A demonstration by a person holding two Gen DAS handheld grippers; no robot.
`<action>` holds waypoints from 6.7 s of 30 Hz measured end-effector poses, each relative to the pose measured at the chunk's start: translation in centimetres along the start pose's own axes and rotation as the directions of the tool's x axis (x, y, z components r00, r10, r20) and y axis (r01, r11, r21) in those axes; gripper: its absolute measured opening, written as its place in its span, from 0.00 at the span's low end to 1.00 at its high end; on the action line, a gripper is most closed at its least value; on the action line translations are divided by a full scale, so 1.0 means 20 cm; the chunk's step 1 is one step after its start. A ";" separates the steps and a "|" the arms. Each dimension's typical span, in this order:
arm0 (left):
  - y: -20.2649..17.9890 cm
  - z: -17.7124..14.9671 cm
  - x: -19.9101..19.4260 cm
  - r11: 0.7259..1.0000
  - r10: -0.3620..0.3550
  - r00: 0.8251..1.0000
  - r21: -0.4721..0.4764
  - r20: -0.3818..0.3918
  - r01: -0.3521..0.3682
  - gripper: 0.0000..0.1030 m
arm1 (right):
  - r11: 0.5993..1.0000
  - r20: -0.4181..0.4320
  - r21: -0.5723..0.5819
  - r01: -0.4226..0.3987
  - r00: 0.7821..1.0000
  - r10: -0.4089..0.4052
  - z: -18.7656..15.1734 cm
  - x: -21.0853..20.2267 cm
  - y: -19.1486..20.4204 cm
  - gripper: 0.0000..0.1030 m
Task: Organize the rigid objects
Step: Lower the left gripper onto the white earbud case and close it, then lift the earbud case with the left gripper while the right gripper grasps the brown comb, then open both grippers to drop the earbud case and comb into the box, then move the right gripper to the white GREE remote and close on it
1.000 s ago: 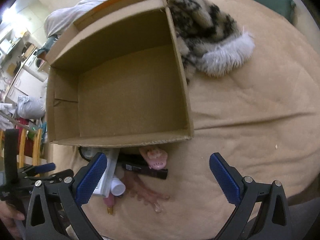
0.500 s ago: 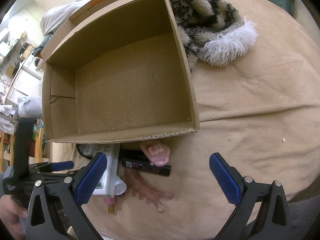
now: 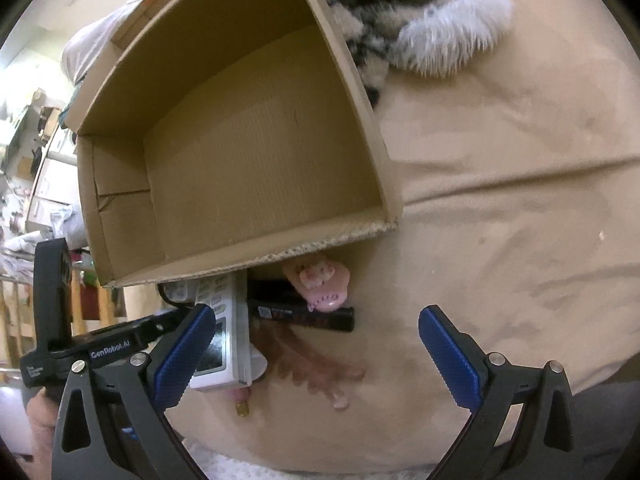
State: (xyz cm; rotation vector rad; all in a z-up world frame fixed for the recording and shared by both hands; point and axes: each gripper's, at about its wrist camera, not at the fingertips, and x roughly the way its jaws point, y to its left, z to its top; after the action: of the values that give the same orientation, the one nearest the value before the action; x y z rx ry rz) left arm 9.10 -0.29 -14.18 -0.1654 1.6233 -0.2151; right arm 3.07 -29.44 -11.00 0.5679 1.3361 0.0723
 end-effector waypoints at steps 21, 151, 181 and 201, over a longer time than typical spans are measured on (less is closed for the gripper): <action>-0.21 -0.17 0.09 0.985 0.154 0.986 0.074 0.061 -0.158 0.18 | 0.995 -0.124 -0.046 0.086 0.988 -0.091 -0.07 0.17 0.06 0.84; -0.36 0.14 -0.39 0.978 0.120 0.816 0.073 0.566 -0.195 0.67 | 0.954 0.228 -0.272 -0.122 0.956 0.187 0.49 0.08 0.55 0.92; -0.08 -0.16 -0.62 0.986 0.154 0.796 -0.042 0.586 -0.160 0.67 | 0.957 0.268 -0.287 -0.028 0.957 0.109 0.11 -0.14 0.46 0.92; -0.04 -0.18 -0.45 0.987 0.160 0.886 -0.072 0.435 -0.142 0.67 | 0.950 0.010 -0.313 -0.018 1.000 0.022 -0.10 0.11 0.51 0.91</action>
State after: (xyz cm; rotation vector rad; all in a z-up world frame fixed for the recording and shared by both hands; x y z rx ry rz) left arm 6.05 1.12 -5.05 -0.1062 1.1803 -0.0205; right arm 4.53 -19.20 -8.89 0.3119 1.2739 0.2919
